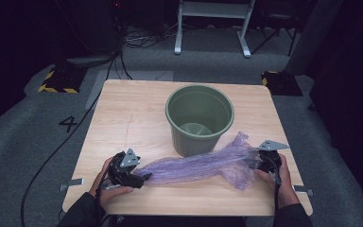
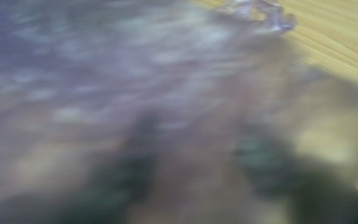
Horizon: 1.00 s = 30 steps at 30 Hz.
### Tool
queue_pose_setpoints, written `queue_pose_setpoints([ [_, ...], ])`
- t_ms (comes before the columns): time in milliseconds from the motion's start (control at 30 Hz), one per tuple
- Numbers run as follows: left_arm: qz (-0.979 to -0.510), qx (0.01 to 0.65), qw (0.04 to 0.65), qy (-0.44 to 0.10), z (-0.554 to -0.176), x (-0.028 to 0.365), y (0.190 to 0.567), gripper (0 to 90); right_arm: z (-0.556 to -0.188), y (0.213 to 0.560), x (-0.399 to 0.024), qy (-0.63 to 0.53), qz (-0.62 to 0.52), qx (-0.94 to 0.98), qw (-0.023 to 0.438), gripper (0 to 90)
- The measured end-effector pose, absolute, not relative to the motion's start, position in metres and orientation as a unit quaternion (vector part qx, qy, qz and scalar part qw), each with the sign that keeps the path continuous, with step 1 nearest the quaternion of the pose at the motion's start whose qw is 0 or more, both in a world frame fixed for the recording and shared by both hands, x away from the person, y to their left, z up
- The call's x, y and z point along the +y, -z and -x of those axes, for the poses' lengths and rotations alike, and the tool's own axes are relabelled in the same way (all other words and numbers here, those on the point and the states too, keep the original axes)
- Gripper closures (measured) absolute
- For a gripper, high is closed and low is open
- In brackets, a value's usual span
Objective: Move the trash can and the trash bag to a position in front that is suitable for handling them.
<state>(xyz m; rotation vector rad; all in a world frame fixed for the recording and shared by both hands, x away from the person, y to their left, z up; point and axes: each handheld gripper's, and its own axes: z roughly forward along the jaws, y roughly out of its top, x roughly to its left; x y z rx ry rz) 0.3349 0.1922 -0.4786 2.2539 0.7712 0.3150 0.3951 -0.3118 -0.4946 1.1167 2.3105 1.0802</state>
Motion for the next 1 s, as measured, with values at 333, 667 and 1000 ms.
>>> queue_pose_setpoints([
  [333, -0.897, 0.258, 0.343, -0.108, -0.332, 0.184, 0.491, 53.5, -0.389, 0.481, -0.334, -0.402, -0.379, 0.814, 0.180, 26.5],
  [667, -0.896, 0.252, 0.350, -0.104, -0.330, 0.182, 0.493, 71.6, -0.373, 0.469, -0.353, -0.419, -0.352, 0.816, 0.187, 20.9],
  [1000, -0.895, 0.269, 0.339, -0.110, -0.330, 0.190, 0.491, 77.2, -0.365, 0.455, -0.367, -0.422, -0.371, 0.801, 0.208, 25.2],
])
